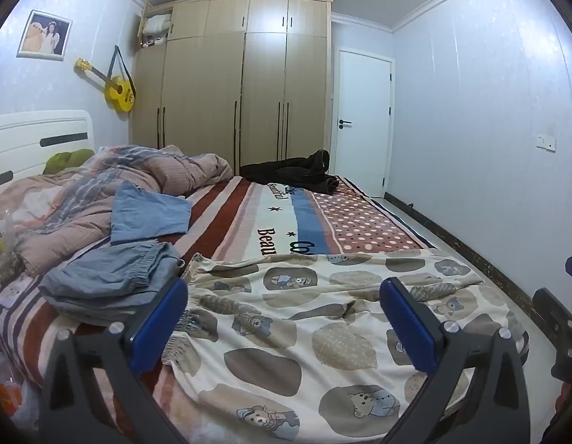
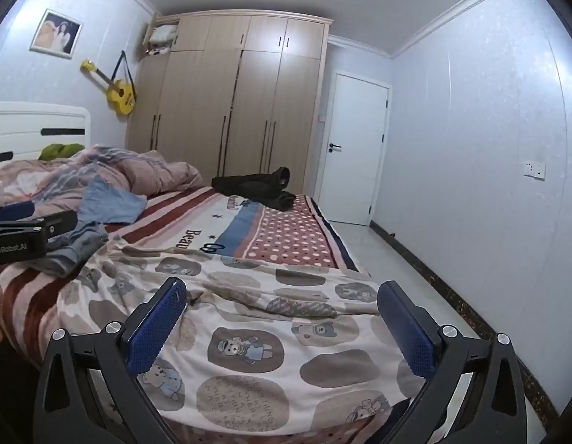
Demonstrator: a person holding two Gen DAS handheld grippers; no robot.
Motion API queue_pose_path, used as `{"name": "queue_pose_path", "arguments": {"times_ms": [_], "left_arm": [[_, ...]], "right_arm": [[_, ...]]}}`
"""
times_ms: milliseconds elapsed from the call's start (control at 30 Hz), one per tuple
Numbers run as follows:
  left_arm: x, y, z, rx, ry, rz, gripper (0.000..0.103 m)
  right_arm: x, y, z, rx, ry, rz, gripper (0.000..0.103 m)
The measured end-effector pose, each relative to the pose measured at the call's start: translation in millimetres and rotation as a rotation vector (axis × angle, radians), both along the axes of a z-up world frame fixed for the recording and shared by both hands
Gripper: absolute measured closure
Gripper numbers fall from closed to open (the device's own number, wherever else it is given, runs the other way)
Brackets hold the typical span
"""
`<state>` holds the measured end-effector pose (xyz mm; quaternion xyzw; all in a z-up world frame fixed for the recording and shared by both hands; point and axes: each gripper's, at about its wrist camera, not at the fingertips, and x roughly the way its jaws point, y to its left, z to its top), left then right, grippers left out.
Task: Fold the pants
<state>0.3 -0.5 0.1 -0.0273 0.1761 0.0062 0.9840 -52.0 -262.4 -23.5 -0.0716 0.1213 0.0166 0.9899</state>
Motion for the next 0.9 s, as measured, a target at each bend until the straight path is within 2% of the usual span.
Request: {"name": "queue_pose_path", "arguments": {"times_ms": [33,267,900], "left_arm": [[0.2,0.0,0.0,0.001,-0.001,0.001,0.001],[-1.4,0.2,0.4,0.008,-0.012,0.0,0.001],[-4.8,-7.6,3.7,0.007,-0.013,-0.025,0.001]], "right_arm": [[2.4,-3.0,0.2,0.037,0.034,0.016,0.0],[5.1,0.8,1.9,0.018,0.044,0.022,0.0],[5.7,-3.5,4.7,0.06,0.059,0.009,0.0]]}}
